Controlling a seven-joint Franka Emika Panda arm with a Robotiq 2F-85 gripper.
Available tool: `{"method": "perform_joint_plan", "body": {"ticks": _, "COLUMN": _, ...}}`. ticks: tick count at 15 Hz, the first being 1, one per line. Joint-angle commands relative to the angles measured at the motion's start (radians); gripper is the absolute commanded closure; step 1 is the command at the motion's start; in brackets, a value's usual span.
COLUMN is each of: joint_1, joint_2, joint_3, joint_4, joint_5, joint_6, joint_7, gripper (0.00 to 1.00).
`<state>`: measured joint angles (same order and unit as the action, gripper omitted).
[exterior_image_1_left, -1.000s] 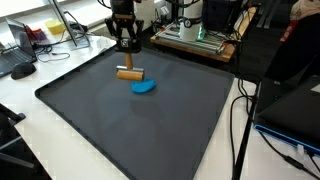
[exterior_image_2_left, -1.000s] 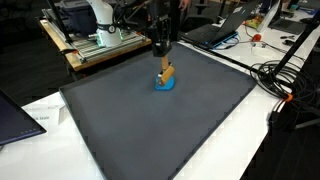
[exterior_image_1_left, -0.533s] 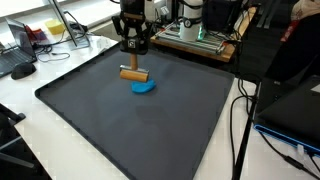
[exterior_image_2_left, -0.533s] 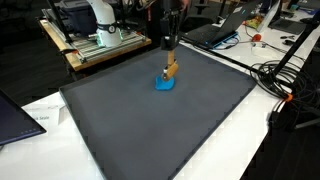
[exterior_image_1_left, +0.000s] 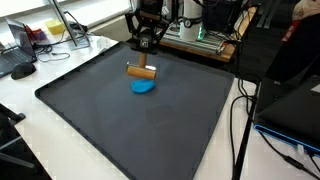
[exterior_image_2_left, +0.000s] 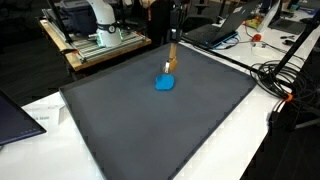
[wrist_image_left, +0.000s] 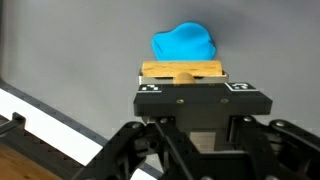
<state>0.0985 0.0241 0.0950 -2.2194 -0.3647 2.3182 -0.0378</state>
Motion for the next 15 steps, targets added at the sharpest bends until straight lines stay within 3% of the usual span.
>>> {"method": "perform_joint_plan", "body": {"ticks": 1, "joint_1": 0.032, "joint_2": 0.034, "joint_3": 0.026, "joint_4": 0.044, "joint_5": -0.108, "joint_6": -0.077, "joint_7": 0.057, "gripper": 0.78}}
{"method": "perform_joint_plan", "body": {"ticks": 15, "joint_1": 0.114, "joint_2": 0.186, "joint_3": 0.053, "joint_4": 0.119, "joint_5": -0.236, "joint_6": -0.123, "joint_7": -0.042, "gripper": 0.78}}
